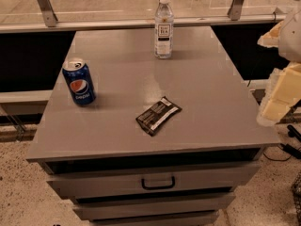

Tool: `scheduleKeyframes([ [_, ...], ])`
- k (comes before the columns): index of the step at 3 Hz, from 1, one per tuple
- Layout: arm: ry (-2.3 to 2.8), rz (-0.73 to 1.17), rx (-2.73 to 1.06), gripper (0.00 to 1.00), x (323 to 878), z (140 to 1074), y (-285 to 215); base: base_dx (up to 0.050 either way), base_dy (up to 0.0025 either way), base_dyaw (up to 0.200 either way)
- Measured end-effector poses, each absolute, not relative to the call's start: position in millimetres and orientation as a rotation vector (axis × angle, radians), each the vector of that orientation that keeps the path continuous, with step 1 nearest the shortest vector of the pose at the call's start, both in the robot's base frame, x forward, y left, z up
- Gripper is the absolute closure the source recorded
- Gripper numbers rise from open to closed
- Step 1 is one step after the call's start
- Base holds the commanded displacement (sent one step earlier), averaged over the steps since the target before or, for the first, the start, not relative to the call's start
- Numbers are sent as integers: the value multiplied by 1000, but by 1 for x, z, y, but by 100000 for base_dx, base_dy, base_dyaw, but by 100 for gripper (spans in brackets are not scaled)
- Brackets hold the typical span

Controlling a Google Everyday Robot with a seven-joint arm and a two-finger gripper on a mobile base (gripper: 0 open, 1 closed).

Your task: Move pepsi can near rxbar chocolate

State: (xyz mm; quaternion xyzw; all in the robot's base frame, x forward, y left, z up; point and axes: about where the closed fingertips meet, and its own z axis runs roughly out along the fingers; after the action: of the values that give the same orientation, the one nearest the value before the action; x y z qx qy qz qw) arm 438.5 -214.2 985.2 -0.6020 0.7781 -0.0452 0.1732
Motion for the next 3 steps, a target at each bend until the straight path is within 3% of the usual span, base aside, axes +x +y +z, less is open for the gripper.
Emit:
scheduleKeyframes([
  [3,2207,-128,-1708,0,438,985,-214,1887,63,6492],
])
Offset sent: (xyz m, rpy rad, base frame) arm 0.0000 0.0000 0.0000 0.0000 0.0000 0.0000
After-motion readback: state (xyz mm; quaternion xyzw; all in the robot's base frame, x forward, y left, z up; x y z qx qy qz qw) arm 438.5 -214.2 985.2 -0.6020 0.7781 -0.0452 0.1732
